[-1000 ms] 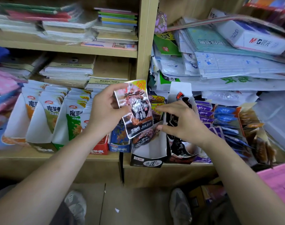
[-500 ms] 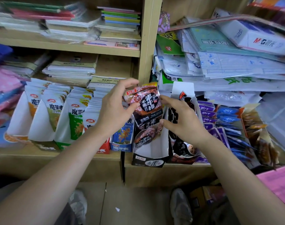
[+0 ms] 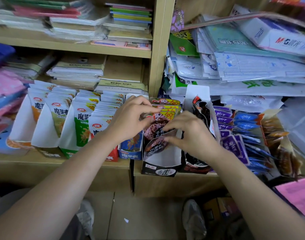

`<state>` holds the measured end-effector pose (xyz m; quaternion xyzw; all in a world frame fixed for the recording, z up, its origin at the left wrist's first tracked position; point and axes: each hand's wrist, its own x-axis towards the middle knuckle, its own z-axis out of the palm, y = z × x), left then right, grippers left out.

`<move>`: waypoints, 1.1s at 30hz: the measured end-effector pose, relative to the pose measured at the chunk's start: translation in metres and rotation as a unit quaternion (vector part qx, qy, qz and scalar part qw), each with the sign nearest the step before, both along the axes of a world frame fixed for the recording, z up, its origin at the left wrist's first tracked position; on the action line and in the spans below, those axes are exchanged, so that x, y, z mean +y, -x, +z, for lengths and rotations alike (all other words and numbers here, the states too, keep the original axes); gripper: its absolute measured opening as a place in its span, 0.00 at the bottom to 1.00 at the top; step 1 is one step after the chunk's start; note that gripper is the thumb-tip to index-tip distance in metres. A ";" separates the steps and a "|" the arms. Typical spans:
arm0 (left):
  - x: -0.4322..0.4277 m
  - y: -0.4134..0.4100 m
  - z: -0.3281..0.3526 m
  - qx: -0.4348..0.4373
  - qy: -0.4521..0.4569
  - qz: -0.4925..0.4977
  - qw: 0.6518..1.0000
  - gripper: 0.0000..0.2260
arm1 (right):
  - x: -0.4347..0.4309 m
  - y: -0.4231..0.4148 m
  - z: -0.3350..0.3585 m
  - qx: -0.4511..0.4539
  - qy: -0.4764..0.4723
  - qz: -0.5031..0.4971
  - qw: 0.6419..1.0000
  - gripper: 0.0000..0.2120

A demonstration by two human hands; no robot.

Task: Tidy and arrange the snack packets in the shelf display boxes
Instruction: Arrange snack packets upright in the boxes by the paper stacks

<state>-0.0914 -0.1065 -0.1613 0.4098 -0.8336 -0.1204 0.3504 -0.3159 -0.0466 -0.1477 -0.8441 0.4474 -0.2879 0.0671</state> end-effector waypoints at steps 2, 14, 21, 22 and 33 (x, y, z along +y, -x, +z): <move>0.000 0.000 0.001 0.025 -0.036 -0.012 0.999 0.15 | 0.001 -0.013 -0.008 0.055 -0.003 0.033 0.998 0.18; 0.005 -0.005 0.015 0.108 -0.143 0.008 0.984 0.10 | -0.003 -0.010 0.005 -0.120 -0.049 -0.052 0.990 0.04; 0.017 -0.005 0.027 0.237 -0.197 -0.001 0.951 0.16 | -0.002 0.009 0.021 -0.397 -0.121 -0.183 0.891 0.05; 0.020 -0.005 0.027 0.265 -0.209 -0.004 0.941 0.15 | -0.002 0.009 0.021 -0.425 -0.127 -0.189 0.876 0.06; 0.042 0.008 0.025 0.303 -0.285 0.071 0.907 0.20 | -0.001 0.000 0.023 -0.640 -0.252 -0.107 0.718 0.04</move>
